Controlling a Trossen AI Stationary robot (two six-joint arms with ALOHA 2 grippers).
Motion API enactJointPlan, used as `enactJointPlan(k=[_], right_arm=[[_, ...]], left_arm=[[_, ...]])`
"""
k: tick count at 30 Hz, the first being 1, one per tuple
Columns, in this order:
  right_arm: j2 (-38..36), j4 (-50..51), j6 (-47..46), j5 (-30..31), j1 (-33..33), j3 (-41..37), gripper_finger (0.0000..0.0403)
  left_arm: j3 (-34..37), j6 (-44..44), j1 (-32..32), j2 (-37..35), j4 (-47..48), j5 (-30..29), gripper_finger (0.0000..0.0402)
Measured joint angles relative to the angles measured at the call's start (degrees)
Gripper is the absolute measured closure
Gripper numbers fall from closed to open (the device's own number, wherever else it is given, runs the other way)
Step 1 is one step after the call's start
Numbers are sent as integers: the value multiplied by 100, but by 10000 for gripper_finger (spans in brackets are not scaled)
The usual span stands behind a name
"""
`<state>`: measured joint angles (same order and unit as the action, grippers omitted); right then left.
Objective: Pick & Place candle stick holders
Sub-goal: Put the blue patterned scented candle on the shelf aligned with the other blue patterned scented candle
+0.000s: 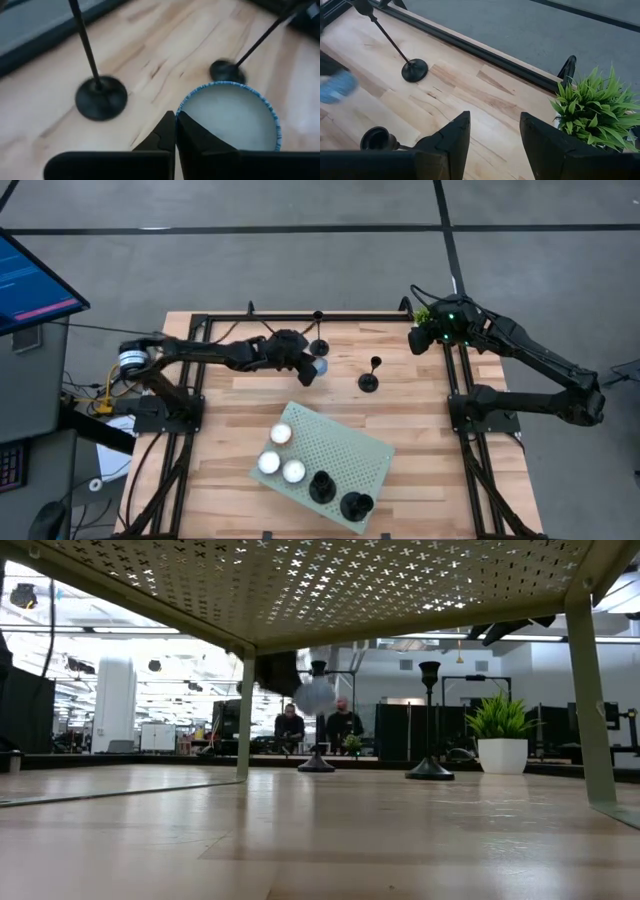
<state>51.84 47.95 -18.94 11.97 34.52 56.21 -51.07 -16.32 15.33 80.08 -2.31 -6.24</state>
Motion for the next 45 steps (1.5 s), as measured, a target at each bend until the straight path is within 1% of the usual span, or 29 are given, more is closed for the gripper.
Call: enactJointPlan(k=[4, 8, 11, 14, 20, 23, 26, 29, 35, 41, 45], right_arm=[[1, -10, 0, 2, 0, 0, 240], [1, -14, 0, 2, 0, 0, 240], [1, -25, -2, 6, 0, 0, 240], [-1, -42, -3, 4, 0, 0, 240], [-1, -38, -7, -2, -2, 0, 240], [-1, -34, -7, -5, -7, 0, 240], [-1, -30, -4, -7, -7, 0, 240], [-1, -18, -2, -7, -7, 0, 240], [-1, 25, 36, -101, -7, 0, 240], [-1, 26, 92, -184, -7, 0, 240], [-1, 104, 151, -184, -7, 0, 240]], left_arm=[[0, 87, -128, -755, 295, 23, 401], [-2, 130, -444, -1430, 435, 50, 401], [-4, 288, -770, -1739, 482, 62, 401], [-44, 371, -1092, -1867, 560, 330, 401], [-598, 700, -1875, -1748, 1016, 861, 401], [-916, 882, -2212, -1568, 1257, 908, 401], [-1165, 901, -2403, -1365, 1597, 904, 401], [-1363, 998, -2555, -1124, 2047, 866, 401], [-1756, 1410, -2782, -768, 2632, 899, 401], [-2064, 1699, -2857, -510, 2897, 885, 401], [-2129, 1782, -2857, -402, 3294, 883, 401]])
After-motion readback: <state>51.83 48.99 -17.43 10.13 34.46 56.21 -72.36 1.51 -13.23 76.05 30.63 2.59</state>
